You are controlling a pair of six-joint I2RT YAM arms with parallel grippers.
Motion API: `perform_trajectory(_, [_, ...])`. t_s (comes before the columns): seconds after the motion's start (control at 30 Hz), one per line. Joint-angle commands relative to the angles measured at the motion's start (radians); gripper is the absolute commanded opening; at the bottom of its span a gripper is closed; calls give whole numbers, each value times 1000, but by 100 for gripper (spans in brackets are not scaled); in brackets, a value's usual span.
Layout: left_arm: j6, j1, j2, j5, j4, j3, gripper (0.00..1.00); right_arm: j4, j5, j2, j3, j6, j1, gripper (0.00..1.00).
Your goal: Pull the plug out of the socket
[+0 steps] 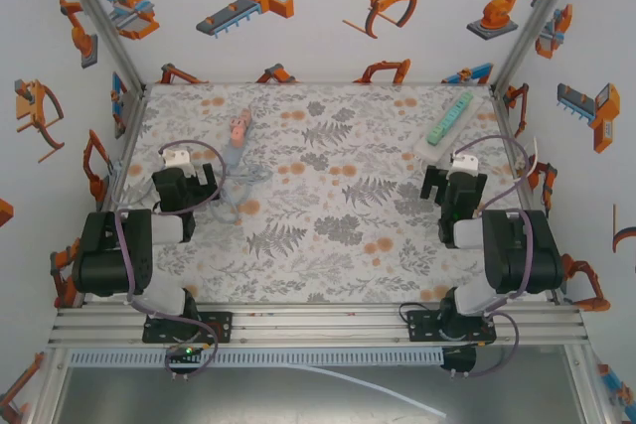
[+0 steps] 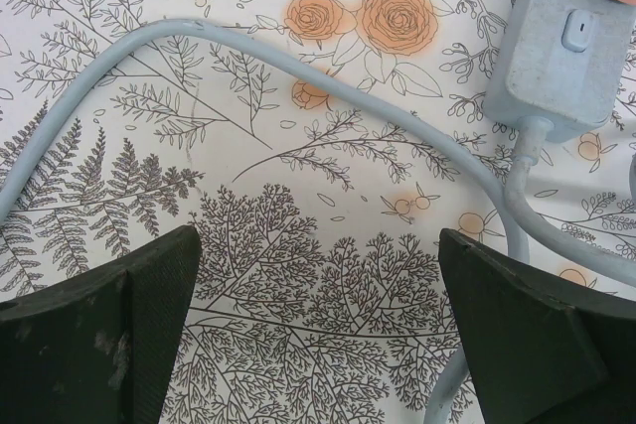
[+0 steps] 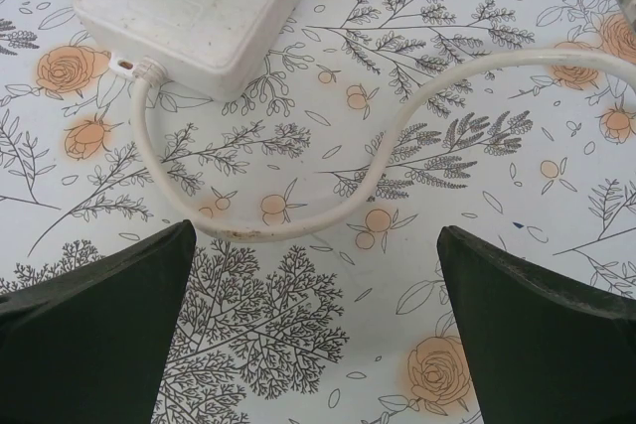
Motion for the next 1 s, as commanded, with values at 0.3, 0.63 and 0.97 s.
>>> perform_trajectory(0.3, [11,-5,-5,3,29,13,97,12,-5,-2,23,11,-9,99])
perform_trajectory(0.63, [11,-5,-7,3,27,12,97,14,-7,-2,23,9,-9,99])
perform_trajectory(0.97, [-42,-37,-297,-224,-128,-23,97,-273,70,-419,16,127,-7,99])
